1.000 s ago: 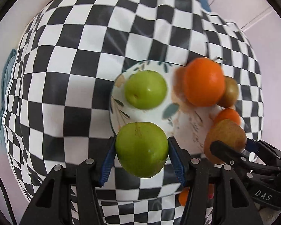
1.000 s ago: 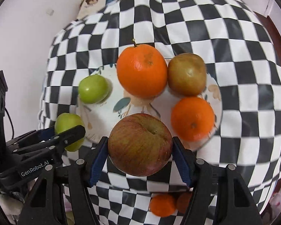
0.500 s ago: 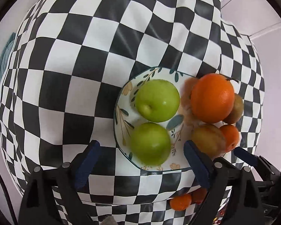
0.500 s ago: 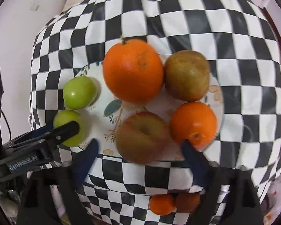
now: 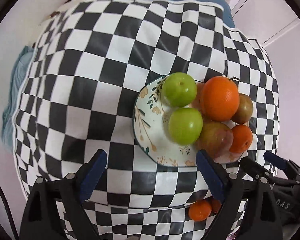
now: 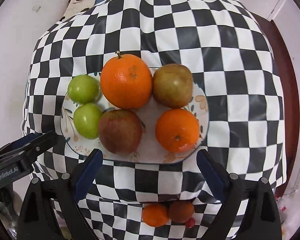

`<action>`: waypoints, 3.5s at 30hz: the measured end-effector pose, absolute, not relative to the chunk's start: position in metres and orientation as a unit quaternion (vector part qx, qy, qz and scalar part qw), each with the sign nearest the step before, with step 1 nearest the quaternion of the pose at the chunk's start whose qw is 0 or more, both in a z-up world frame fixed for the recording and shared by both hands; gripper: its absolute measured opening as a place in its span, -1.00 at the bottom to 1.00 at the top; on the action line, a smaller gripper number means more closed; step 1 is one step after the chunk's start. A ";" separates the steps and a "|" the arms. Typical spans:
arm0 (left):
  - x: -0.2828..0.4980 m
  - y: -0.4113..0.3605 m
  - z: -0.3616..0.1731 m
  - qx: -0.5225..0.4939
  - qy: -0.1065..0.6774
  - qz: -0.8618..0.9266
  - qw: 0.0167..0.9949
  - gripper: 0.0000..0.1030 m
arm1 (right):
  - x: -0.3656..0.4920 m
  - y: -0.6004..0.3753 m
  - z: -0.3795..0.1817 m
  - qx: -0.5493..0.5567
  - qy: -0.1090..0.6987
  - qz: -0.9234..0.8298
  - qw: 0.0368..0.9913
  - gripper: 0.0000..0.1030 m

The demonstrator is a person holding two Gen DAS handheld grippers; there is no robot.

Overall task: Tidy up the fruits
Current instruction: 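Place the green apple and red apple onto the plate with both grippers, then move both grippers toward the remaining orange and cherry tomatoes, then grasp the tangerine with the left gripper while the right gripper grasps the round brown fruit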

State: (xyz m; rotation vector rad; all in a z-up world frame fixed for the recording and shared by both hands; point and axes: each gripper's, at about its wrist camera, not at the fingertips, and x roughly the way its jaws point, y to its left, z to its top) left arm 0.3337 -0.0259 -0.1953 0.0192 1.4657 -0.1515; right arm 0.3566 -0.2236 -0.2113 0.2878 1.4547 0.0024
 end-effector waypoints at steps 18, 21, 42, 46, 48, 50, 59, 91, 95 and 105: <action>0.254 -0.033 -0.106 0.039 0.573 -0.090 0.814 0.77 | 0.273 -0.227 -0.120 0.089 0.590 -0.023 0.802 0.88; 0.240 -0.032 -0.093 0.048 0.552 -0.083 0.828 0.77 | 0.258 -0.227 -0.105 0.095 0.578 -0.021 0.810 0.88; 0.179 -0.038 -0.075 0.042 0.532 -0.108 0.839 0.78 | 0.184 -0.232 -0.060 0.135 0.528 -0.019 0.838 0.88; 0.182 -0.052 -0.113 0.046 0.567 -0.115 0.815 0.98 | 0.180 -0.249 -0.093 0.170 0.551 -0.021 0.817 0.88; 0.182 -0.062 -0.136 0.054 0.584 -0.118 0.801 0.98 | 0.178 -0.261 -0.118 0.192 0.568 -0.025 0.800 0.88; 0.180 -0.078 -0.167 0.065 0.608 -0.131 0.780 0.98 | 0.176 -0.274 -0.148 0.215 0.586 -0.024 0.781 0.88; 0.164 -0.147 -0.310 0.106 0.723 -0.186 0.657 0.98 | 0.163 -0.326 -0.272 0.356 0.632 -0.021 0.688 0.47; 0.164 -0.065 -0.332 0.069 0.726 -0.155 0.666 0.22 | 0.200 -0.201 -0.343 0.224 0.705 0.026 0.673 0.10; 0.171 -0.048 -0.342 0.050 0.736 -0.172 0.652 0.26 | 0.202 -0.192 -0.354 0.248 0.705 0.006 0.664 0.13; 0.189 -0.030 -0.333 0.046 0.727 -0.166 0.664 0.20 | 0.198 -0.181 -0.358 0.235 0.701 0.000 0.674 0.09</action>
